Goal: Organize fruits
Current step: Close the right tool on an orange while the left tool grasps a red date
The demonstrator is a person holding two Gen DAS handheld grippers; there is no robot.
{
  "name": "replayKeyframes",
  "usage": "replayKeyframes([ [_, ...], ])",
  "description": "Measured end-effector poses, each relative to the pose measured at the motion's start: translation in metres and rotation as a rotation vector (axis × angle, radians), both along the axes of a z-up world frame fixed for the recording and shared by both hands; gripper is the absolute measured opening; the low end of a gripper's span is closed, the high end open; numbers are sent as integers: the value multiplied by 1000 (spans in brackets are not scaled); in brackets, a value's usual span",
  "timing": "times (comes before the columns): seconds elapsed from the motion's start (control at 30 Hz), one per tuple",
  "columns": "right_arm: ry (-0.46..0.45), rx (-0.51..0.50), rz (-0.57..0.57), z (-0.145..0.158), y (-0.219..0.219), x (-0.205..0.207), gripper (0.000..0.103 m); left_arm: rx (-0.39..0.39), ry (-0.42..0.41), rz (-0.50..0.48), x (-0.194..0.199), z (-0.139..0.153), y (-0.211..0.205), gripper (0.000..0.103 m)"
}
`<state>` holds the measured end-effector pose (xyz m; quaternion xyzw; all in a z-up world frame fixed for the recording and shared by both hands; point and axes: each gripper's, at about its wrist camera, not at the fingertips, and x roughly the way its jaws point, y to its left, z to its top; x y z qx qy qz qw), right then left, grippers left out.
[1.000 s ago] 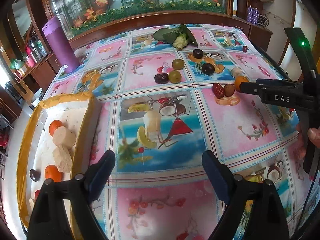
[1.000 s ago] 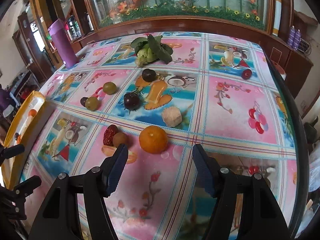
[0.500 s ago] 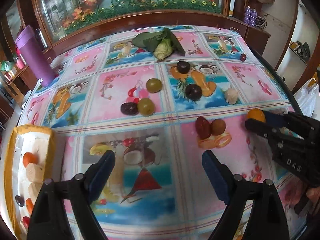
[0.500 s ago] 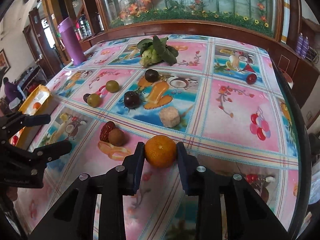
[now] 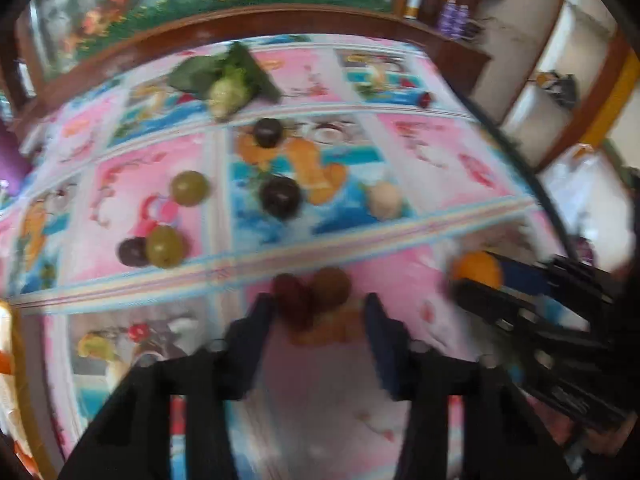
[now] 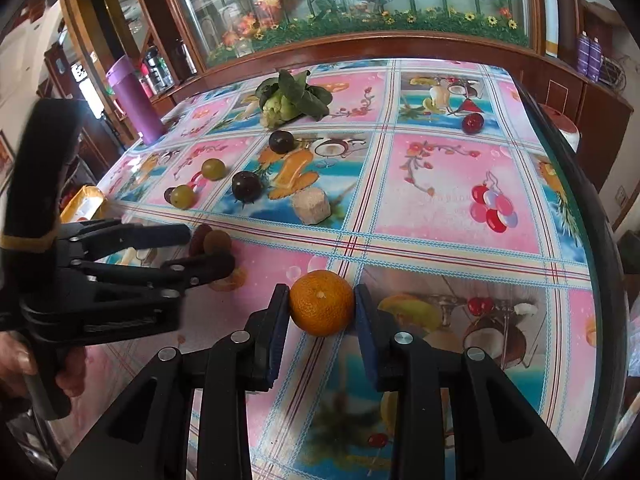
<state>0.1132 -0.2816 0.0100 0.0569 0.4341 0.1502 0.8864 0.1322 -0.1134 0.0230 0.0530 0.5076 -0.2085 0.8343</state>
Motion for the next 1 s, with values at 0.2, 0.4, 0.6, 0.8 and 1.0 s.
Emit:
replayKeyframes([
  [0.2,4,24,-15,-2,-7,-2,32,54,-49,-9,-16,7,19,44],
  [0.4,8,22,-23,-4,-9,-4,32,43,-9,-29,-17,0,10,59],
  [0.6,12,32,-37,-4,-15,-7,32,103,-54,-25,-15,-8,-3,59],
  [0.8,15,35,-46,-3,-16,-13,32,107,-119,-17,-15,-8,4,21],
  [1.0,4,33,-49,2,-15,-22,32,61,-82,31,-24,-2,25,22],
])
